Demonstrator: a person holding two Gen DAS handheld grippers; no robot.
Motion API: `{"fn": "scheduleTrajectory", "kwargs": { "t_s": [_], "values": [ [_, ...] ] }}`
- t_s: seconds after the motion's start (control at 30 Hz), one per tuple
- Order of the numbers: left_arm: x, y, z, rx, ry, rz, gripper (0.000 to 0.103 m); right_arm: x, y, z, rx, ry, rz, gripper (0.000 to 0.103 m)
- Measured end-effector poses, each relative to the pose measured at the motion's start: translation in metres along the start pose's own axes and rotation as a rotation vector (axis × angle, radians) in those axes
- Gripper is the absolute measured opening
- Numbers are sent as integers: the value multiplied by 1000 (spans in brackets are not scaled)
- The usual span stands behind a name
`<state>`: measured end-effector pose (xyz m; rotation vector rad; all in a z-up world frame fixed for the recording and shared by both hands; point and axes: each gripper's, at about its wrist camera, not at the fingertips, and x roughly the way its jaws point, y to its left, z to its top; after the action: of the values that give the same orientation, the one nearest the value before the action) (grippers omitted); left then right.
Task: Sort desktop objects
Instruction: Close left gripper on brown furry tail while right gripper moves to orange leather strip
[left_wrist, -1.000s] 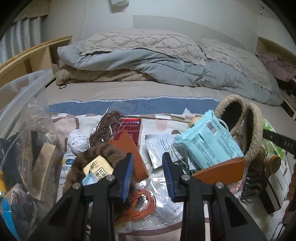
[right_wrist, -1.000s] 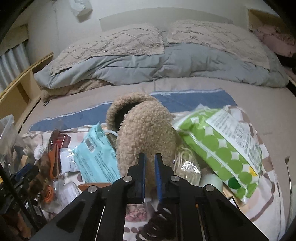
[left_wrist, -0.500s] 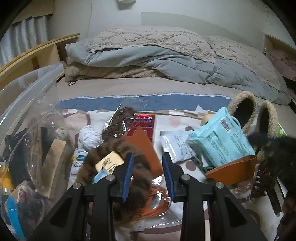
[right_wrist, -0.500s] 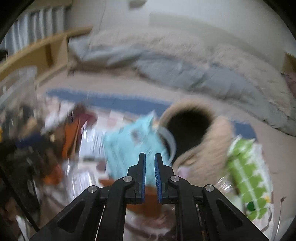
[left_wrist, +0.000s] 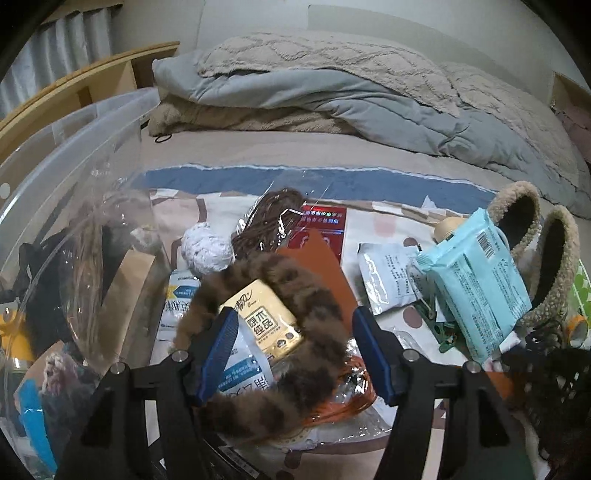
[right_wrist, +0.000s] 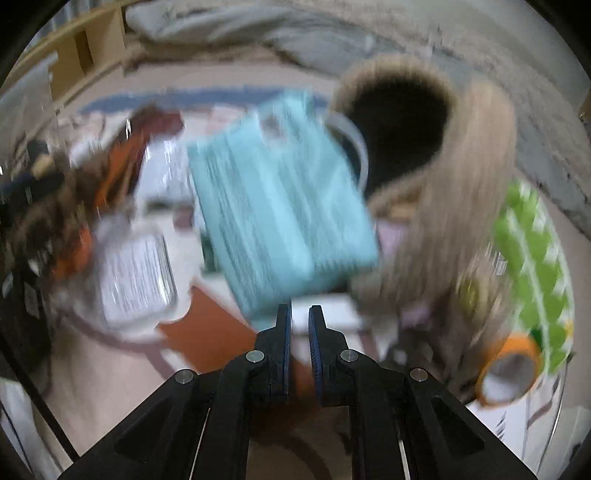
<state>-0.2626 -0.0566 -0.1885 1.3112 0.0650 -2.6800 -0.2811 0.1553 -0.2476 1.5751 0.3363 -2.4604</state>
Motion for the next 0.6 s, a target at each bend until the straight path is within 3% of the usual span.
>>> {"fn": "scheduleTrajectory", "kwargs": {
  "t_s": [0.13,0.47,0.6],
  "values": [
    [3,0,0,7,9,9,64,1,9,-17,-70,11,-17,13],
    [10,12,-6,-38,41,4,64,-10,18,-32,-75,38,44,13],
    [10,12,-6,-31,44,-10,71,-15,24,-42,-104,60,64,13]
  ]
}}
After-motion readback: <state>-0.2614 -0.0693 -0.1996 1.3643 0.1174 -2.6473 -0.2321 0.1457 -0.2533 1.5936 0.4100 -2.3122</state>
